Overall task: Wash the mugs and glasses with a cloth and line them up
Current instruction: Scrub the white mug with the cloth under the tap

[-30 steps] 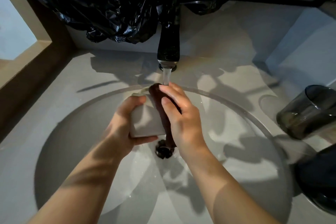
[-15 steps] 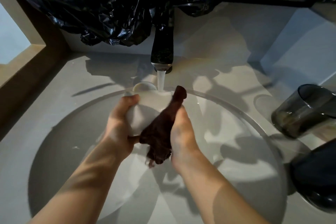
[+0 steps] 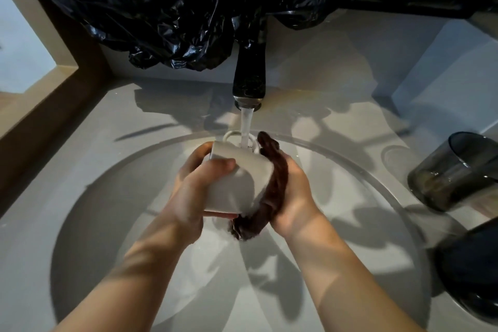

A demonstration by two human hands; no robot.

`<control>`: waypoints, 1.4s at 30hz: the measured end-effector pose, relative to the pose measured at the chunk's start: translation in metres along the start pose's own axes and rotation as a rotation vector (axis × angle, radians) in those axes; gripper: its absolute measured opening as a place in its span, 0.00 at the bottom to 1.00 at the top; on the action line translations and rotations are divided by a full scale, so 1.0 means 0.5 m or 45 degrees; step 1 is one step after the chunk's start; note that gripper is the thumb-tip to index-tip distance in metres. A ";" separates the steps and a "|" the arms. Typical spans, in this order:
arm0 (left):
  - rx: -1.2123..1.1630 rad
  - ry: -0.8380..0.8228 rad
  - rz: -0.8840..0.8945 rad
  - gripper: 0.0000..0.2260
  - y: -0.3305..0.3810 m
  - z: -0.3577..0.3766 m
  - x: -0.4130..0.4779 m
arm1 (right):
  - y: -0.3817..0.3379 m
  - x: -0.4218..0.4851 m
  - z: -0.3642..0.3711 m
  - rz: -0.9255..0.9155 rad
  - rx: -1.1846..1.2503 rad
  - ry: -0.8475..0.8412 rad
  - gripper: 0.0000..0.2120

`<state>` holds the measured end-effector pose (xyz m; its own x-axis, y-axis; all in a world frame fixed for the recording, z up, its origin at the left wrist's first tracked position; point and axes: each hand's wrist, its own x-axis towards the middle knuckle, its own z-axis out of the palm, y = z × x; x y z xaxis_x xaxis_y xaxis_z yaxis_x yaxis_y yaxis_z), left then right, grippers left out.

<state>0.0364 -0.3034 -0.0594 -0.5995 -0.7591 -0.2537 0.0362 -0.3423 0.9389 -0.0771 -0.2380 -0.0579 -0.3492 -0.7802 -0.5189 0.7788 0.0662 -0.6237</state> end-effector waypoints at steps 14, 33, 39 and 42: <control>0.118 -0.190 0.004 0.19 0.010 -0.010 0.005 | 0.008 0.022 -0.015 -0.241 -0.239 0.151 0.23; 0.366 -0.485 -0.267 0.26 0.027 -0.038 0.001 | -0.017 -0.006 -0.033 -0.474 -0.926 -0.007 0.04; 0.000 0.106 -0.120 0.46 0.008 0.000 0.015 | 0.000 0.009 -0.008 -0.593 -0.521 0.386 0.07; -0.150 0.260 -0.113 0.42 -0.007 0.021 0.005 | 0.013 0.011 0.007 -0.626 -0.400 0.489 0.07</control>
<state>0.0265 -0.2983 -0.0608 -0.4306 -0.8155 -0.3868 0.0910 -0.4656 0.8803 -0.0724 -0.2441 -0.0629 -0.8273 -0.4944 -0.2667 0.3156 -0.0163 -0.9488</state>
